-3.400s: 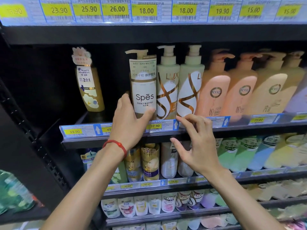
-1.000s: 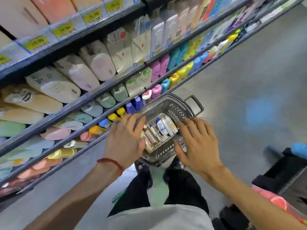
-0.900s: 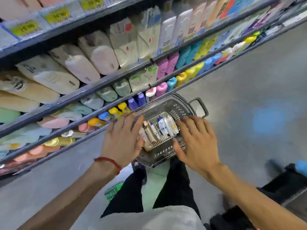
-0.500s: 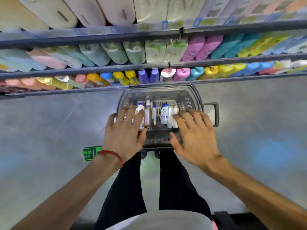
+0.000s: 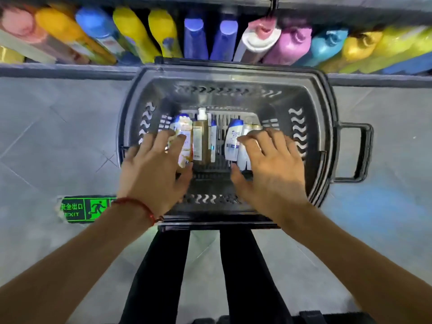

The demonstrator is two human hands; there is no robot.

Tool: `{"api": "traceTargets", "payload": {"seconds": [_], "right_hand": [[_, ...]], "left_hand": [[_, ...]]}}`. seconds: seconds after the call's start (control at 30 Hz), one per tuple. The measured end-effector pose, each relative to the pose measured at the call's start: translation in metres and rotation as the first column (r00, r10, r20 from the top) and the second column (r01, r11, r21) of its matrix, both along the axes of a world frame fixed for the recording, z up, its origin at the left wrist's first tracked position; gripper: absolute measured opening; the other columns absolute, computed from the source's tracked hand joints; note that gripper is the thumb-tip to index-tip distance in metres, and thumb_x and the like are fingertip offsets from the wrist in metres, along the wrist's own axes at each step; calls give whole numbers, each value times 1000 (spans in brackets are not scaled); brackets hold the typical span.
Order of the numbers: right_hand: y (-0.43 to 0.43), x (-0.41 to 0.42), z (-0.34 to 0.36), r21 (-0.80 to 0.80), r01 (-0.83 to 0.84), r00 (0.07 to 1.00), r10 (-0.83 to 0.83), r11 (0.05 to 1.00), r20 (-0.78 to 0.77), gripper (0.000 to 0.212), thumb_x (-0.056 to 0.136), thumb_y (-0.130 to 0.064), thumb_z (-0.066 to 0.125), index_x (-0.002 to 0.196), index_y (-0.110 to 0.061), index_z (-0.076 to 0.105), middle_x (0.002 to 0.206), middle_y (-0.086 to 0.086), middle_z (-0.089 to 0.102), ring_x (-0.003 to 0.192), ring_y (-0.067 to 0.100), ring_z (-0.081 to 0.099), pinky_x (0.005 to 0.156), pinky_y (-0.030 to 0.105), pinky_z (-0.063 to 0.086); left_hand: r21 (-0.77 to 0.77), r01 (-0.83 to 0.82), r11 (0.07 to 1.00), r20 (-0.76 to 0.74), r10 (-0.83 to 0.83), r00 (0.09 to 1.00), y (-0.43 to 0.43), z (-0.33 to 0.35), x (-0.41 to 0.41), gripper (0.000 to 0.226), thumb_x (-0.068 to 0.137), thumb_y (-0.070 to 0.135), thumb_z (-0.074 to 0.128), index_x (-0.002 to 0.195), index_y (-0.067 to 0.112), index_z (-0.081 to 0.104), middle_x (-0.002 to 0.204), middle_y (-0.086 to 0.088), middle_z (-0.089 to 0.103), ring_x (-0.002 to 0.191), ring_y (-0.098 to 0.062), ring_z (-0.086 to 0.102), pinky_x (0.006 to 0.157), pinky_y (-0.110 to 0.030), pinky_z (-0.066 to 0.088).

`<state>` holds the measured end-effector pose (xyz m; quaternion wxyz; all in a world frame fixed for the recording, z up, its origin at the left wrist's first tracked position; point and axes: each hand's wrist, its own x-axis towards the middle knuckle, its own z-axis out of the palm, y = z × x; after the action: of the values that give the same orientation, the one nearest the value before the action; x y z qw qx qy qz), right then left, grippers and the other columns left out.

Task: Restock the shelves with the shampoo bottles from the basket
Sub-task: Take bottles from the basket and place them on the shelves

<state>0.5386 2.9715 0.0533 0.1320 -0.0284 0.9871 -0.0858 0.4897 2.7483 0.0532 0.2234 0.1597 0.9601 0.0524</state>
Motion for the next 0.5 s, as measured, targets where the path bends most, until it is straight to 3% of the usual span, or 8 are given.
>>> {"api": "traceTargets", "payload": {"seconds": [0.1,0.27,0.5], "right_hand": [[3,-12,-64,-51,123,991,-119,991,67,50,91,-47,52,127,-13,64,122,6,64,116,30,54,99,45,44],[-5,-24,-167,-207,268,954,-229,941,192,49,94,-46,59,135,-18,61,129,3,60,124,25,47,106,43,43],[-41,-24,-290,-432,540,813,-314,723,491,57,94,-42,75,140,-15,55,137,3,57,129,21,53,109,38,46]], "left_hand": [[34,-120,992,13,119,993,-2,-56,-3,48,91,44,62,130,17,56,124,-7,56,116,-33,51,86,-48,50],[47,-156,987,53,154,987,-6,-130,1,48,93,43,57,134,17,53,132,-5,51,120,-28,48,83,-49,51],[22,-224,974,139,219,966,-12,-203,2,56,95,47,50,144,21,44,134,-4,48,121,-25,45,89,-47,53]]}}
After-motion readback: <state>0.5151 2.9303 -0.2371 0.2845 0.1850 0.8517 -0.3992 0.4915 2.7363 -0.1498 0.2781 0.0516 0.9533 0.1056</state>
